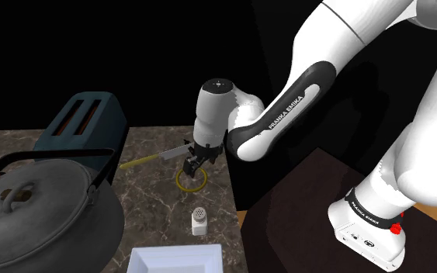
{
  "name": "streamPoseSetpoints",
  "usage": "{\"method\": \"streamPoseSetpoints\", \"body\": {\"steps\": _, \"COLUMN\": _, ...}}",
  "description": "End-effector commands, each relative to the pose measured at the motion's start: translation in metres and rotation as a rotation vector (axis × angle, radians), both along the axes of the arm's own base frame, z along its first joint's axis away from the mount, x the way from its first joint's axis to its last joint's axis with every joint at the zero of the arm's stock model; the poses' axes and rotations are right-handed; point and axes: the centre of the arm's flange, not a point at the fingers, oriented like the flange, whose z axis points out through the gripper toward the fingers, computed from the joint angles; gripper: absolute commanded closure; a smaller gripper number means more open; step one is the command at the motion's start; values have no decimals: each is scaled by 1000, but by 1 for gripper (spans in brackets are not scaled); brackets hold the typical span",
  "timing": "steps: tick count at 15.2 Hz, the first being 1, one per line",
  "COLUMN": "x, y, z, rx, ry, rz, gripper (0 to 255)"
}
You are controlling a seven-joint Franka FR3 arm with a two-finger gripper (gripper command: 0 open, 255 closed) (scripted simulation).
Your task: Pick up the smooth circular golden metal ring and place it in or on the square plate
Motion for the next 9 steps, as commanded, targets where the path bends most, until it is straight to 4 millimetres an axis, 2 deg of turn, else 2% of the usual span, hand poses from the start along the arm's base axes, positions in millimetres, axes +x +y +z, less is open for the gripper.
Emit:
{"method": "streamPoseSetpoints", "body": {"steps": 1, "x": 0, "y": 0, "z": -3, "rx": 0, "ry": 0, "rz": 0, "gripper": 0}}
{"method": "streamPoseSetpoints", "body": {"steps": 7, "x": 0, "y": 0, "z": -3, "rx": 0, "ry": 0, "rz": 0, "gripper": 0}}
{"method": "streamPoseSetpoints", "body": {"steps": 8, "x": 0, "y": 0, "z": -3, "rx": 0, "ry": 0, "rz": 0, "gripper": 255}}
{"method": "streamPoseSetpoints", "body": {"steps": 9, "x": 0, "y": 0, "z": -3, "rx": 0, "ry": 0, "rz": 0, "gripper": 255}}
